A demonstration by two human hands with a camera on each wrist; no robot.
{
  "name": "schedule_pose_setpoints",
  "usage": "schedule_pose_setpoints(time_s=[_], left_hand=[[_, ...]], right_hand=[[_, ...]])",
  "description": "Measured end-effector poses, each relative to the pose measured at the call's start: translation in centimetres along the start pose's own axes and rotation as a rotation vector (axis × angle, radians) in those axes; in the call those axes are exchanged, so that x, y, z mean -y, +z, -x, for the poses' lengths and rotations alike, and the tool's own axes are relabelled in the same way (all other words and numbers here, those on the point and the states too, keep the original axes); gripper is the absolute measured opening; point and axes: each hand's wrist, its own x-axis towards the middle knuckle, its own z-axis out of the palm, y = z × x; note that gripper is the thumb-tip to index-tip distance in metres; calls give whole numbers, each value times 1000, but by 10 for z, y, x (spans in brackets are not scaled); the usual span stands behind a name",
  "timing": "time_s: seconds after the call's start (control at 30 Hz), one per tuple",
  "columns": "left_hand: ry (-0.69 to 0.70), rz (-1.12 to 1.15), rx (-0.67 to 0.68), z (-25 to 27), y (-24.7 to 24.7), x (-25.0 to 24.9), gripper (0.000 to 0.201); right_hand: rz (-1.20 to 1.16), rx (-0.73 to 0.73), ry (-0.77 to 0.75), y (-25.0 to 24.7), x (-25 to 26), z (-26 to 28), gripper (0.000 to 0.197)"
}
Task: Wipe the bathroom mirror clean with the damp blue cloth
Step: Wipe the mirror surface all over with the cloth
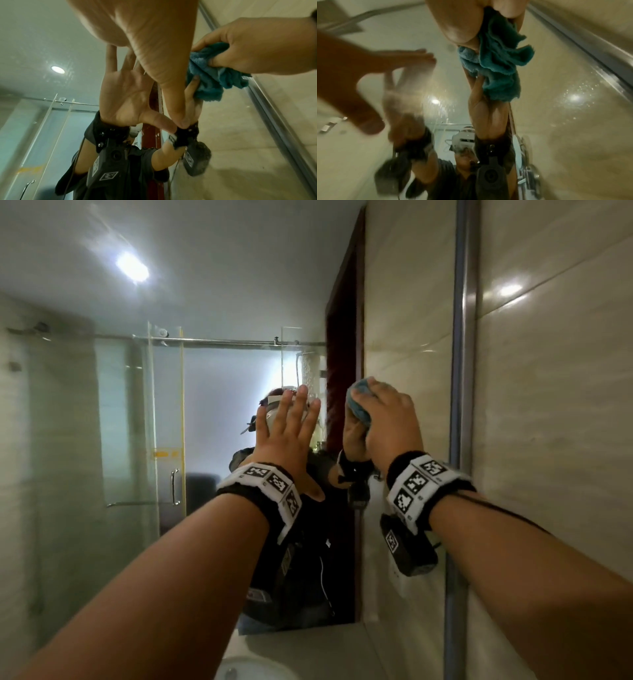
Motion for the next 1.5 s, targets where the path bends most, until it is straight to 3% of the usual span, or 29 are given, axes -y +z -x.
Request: schedule_pose_setpoints(time_s=[0.07,0.2,0.27,0.37,0.43,0.57,0.63,0.67,0.73,0.83,0.93,1.0,1.13,1.17,1.27,1.33,1.43,1.5], left_hand=[[-15,0,-24,-2,6,-1,151],[-20,0,-67,-2,9,-2,151],[-19,-2,-76,-2,9,-2,151],[-21,-3,-77,-2,10,-2,152],[-22,-6,-75,-2,10,-1,152],[-19,-12,-93,-2,11,-2,149],[-21,-13,-94,-2,11,-2,149],[-23,-16,-89,-2,12,-2,149],[-24,-23,-74,-3,12,-2,150],[-22,-20,-59,-4,12,-2,151],[-21,-28,-59,-4,11,-1,152],[-22,-35,-62,-3,11,-2,151],[-27,-37,-61,-2,9,-4,151],[-29,-30,-64,-2,9,-4,151],[-32,-25,-72,-1,9,-2,151],[-32,-24,-64,-2,10,-3,151],[-24,-14,-53,-3,11,-3,151],[-20,-5,-49,-3,11,-2,151]], right_hand=[[10,-67,-160,4,11,30,56],[30,84,-358,7,0,53,65],[-27,106,-266,-6,-8,35,55],[-83,-14,83,-15,-28,-2,56],[-55,-69,144,-10,-19,1,57],[-63,95,-290,23,12,61,39],[-49,254,-444,23,13,77,46],[-37,258,-488,21,7,71,50],[-65,157,-372,4,-3,46,45],[-127,-49,34,-24,-31,-2,49],[-65,-62,235,-28,-45,-21,60],[-42,-21,221,-15,-33,-12,56],[-25,102,-142,5,-4,44,49],[-4,138,-235,5,-3,56,56],[-29,201,-324,-5,-8,63,55],[-61,146,-181,-15,-21,45,50],[-62,-1,150,-28,-55,18,60],[-16,-22,298,-33,-70,11,70]])
